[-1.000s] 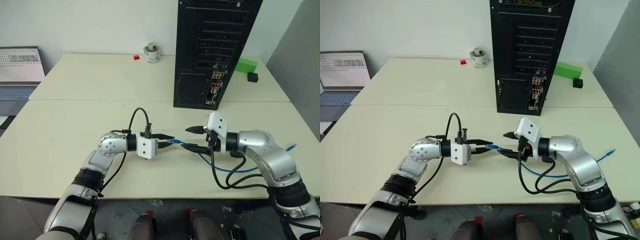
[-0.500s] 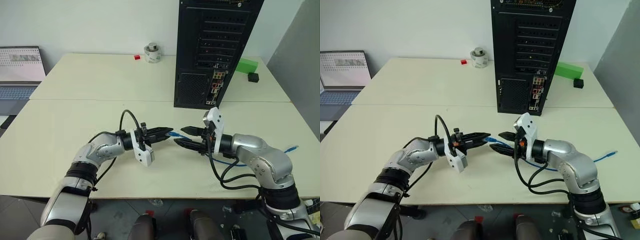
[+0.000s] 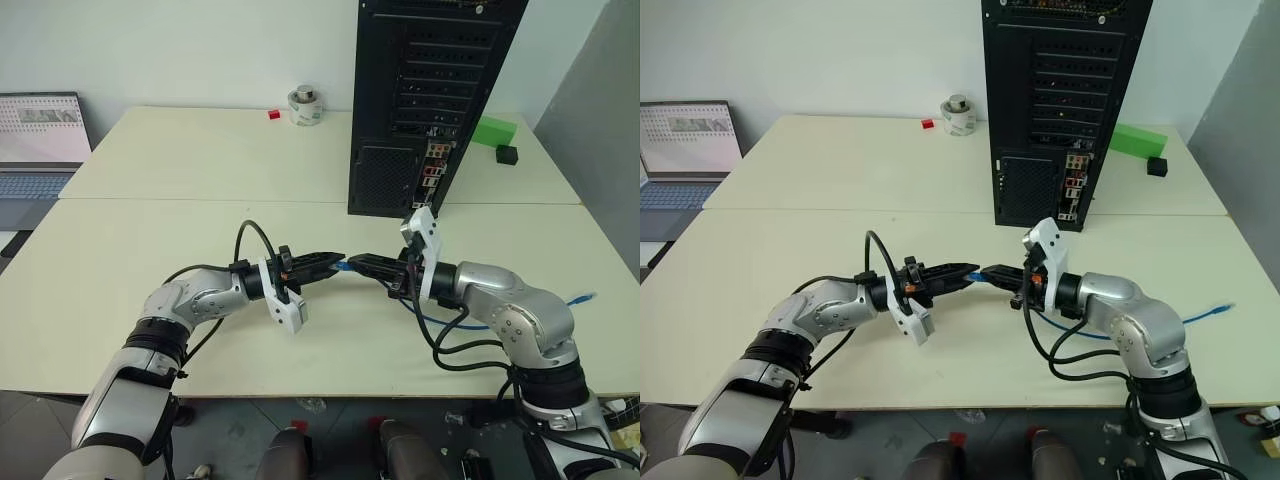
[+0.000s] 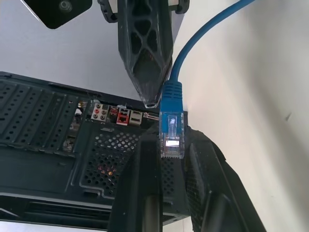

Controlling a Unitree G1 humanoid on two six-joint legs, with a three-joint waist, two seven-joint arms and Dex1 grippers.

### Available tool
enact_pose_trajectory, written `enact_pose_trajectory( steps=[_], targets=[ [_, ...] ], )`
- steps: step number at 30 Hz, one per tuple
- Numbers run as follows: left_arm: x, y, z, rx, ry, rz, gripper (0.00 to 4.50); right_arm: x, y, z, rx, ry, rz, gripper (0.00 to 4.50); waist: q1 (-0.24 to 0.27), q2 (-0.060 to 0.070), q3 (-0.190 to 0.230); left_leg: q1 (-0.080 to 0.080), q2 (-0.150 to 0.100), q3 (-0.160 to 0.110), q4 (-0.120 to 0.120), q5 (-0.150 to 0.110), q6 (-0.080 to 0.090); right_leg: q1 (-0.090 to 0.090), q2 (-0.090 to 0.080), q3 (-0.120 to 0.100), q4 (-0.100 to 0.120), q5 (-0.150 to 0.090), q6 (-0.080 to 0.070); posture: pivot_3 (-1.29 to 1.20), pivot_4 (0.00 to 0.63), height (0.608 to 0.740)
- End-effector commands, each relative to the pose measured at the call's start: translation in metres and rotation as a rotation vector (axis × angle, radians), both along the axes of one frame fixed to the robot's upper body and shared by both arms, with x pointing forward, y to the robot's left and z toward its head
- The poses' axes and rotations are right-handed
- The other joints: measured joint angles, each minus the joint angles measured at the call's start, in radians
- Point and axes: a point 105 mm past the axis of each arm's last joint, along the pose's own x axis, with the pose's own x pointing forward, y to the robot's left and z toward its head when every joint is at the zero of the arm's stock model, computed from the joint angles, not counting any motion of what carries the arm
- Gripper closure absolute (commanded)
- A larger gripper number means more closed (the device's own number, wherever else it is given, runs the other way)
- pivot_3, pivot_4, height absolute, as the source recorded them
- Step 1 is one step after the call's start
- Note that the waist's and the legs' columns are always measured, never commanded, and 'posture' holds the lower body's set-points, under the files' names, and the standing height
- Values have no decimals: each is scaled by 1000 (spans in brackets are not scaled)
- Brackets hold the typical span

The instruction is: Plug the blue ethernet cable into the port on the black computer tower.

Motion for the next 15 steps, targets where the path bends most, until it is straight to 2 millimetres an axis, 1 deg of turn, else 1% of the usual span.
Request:
enact_pose_trajectory(
  steps=[1,6,7,8,9,11,13,15],
  targets=[
    [1,-3,13,-19,-51,-10,4202,-1,4,10,22,-32,24,4500,0,0,0,0,0,0,0,0,0,0,0,0,0,0,0,0,150,740],
    [1,-2,12,-14,-51,-4,4202,-2,3,14,48,-35,31,4500,0,0,0,0,0,0,0,0,0,0,0,0,0,0,0,0,150,740],
    [1,-2,12,-13,-51,-2,4202,-1,1,15,51,-39,25,4144,0,0,0,0,0,0,0,0,0,0,0,0,0,0,0,0,150,740],
    [2,-2,12,-12,-52,0,4202,0,-1,17,61,-41,18,4051,0,0,0,0,0,0,0,0,0,0,0,0,0,0,0,0,150,740],
    [2,-1,11,-10,-52,1,4202,1,-3,18,71,-38,9,3757,0,0,0,0,0,0,0,0,0,0,0,0,0,0,0,0,150,740],
    [2,-1,11,-9,-54,1,4202,1,-5,20,87,-16,9,3330,0,0,0,0,0,0,0,0,0,0,0,0,0,0,0,0,150,740],
    [1,-1,12,-9,-56,0,4202,-1,-5,18,83,3,25,2863,0,0,0,0,0,0,0,0,0,0,0,0,0,0,0,0,150,740],
    [2,-2,12,-9,-58,-1,4202,-3,-4,14,70,26,29,2500,0,0,0,0,0,0,0,0,0,0,0,0,0,0,0,0,150,740]
  ],
)
